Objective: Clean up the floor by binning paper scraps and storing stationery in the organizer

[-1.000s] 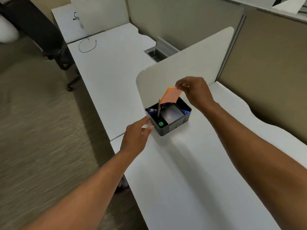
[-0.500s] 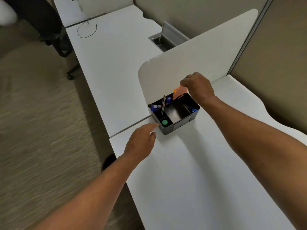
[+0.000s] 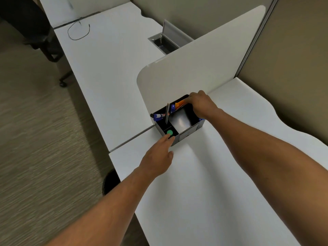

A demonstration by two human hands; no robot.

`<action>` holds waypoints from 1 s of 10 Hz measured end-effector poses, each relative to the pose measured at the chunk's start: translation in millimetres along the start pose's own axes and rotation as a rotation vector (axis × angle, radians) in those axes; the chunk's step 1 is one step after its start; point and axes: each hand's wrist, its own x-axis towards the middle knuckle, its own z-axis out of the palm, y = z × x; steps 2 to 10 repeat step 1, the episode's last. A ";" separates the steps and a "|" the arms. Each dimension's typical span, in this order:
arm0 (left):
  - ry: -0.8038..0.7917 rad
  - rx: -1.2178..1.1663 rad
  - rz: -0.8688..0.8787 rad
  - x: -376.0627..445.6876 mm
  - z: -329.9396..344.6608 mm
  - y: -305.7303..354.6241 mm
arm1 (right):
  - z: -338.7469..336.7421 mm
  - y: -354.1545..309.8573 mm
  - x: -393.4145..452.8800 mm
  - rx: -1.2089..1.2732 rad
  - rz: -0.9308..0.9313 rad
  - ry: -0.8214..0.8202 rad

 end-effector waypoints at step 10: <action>0.009 -0.019 -0.001 -1.1 -4.4 -0.7 | 2.2 -1.9 -9.0 0.087 0.090 0.133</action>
